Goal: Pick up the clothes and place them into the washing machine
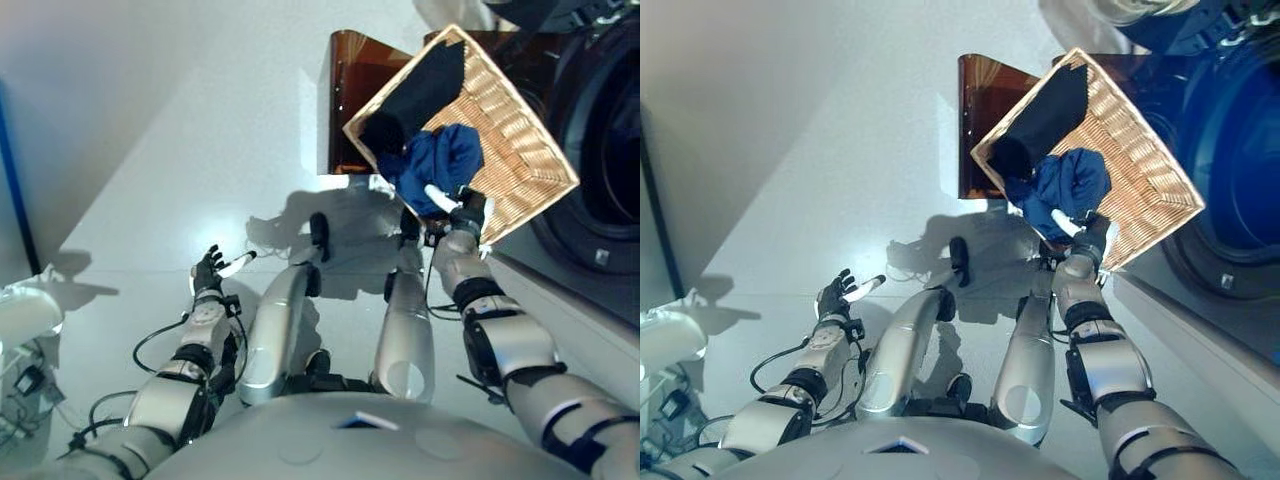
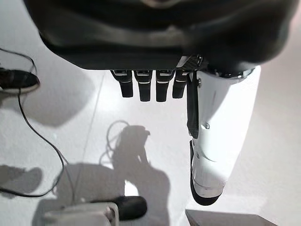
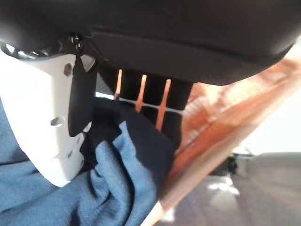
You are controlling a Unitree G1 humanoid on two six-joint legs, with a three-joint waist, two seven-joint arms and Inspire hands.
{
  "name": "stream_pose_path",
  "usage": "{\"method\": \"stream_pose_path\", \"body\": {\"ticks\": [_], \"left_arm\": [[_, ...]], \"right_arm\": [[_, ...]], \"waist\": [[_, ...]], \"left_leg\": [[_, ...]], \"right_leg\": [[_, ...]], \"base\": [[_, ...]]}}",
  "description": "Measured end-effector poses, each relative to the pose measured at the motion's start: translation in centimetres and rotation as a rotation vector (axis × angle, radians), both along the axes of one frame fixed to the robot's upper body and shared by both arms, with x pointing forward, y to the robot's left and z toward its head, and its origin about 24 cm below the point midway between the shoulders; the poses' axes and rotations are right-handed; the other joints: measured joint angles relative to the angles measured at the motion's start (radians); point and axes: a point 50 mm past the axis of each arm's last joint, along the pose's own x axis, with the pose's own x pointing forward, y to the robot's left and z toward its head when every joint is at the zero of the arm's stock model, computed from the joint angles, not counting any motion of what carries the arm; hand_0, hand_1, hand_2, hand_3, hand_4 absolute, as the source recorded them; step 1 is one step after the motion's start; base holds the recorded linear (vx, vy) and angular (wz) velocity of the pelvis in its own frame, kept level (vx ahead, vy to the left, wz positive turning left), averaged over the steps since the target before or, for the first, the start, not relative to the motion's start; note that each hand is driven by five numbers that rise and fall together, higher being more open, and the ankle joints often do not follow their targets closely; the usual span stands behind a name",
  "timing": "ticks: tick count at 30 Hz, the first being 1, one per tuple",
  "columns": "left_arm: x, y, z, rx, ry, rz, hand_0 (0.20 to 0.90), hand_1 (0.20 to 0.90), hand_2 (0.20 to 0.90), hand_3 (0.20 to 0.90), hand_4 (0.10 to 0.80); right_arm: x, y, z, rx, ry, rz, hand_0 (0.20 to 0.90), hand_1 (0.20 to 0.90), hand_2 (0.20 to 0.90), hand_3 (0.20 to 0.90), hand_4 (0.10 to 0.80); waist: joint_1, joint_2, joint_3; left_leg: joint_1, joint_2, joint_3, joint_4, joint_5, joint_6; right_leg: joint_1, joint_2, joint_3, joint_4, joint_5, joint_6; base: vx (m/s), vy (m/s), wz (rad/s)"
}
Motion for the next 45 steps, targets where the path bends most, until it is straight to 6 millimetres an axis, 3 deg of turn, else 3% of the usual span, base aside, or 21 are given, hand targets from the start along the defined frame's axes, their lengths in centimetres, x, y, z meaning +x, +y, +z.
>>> {"method": "stream_pose_path", "body": {"ticks": [4, 11, 22, 38, 45], "left_arm": [[-0.7, 0.2, -0.4, -0.007, 0.017, 0.007, 0.9, 0.9, 0.9, 0.9, 0.8], [-1.6, 0.4, -0.8, -0.038, 0.037, 0.004, 0.9, 0.9, 0.9, 0.9, 0.8], [-2.3, 0.3, -1.2, -0.057, 0.058, -0.009, 0.9, 0.9, 0.9, 0.9, 0.8], [-3.6, 0.1, -1.9, -0.092, 0.102, -0.031, 0.9, 0.9, 0.9, 0.9, 0.8], [-4.5, 0.0, -2.3, -0.101, 0.126, -0.04, 0.9, 0.9, 0.9, 0.9, 0.8]], "right_arm": [[-2.0, -1.0, -1.5, 0.106, -0.001, -0.1, 0.2, 0.2, 0.2, 0.2, 0.3], [-3.6, -3.0, -2.4, 0.222, -0.026, -0.243, 0.2, 0.2, 0.2, 0.2, 0.3], [-4.5, -5.1, -2.1, 0.39, -0.171, -0.485, 0.2, 0.2, 0.2, 0.2, 0.3], [-4.2, -7.8, 0.1, 0.585, -0.462, -0.675, 0.2, 0.2, 0.2, 0.2, 0.3], [-4.3, -8.0, 0.1, 0.626, -0.486, -0.72, 0.2, 0.2, 0.2, 0.2, 0.3]], "waist": [[-0.003, -0.008, 0.002], [-0.026, -0.009, 0.003], [-0.027, -0.007, 0.003], [-0.054, -0.009, -0.012], [-0.054, -0.002, -0.031]], "left_leg": [[0.041, 0.003, 0.013, -0.008, -0.011, 0.0], [0.068, 0.002, 0.017, -0.016, -0.014, -0.001], [0.178, 0.004, 0.026, -0.071, -0.021, -0.009], [0.315, 0.007, 0.027, -0.136, -0.02, -0.018], [0.336, 0.007, 0.043, -0.157, -0.014, -0.019]], "right_leg": [[0.04, -0.003, -0.002, -0.025, -0.002, 0.003], [0.058, -0.002, -0.001, -0.024, 0.004, 0.008], [0.153, 0.001, 0.006, -0.068, 0.008, 0.002], [0.264, 0.014, 0.013, -0.1, 0.001, -0.008], [0.264, 0.019, 0.033, -0.099, 0.001, -0.008]], "base": [[0.014, -0.009, -0.14], [0.004, -0.002, -0.02], [0.038, -0.023, -0.08], [0.041, -0.04, -0.06], [-0.014, 0.004, -0.08]]}}
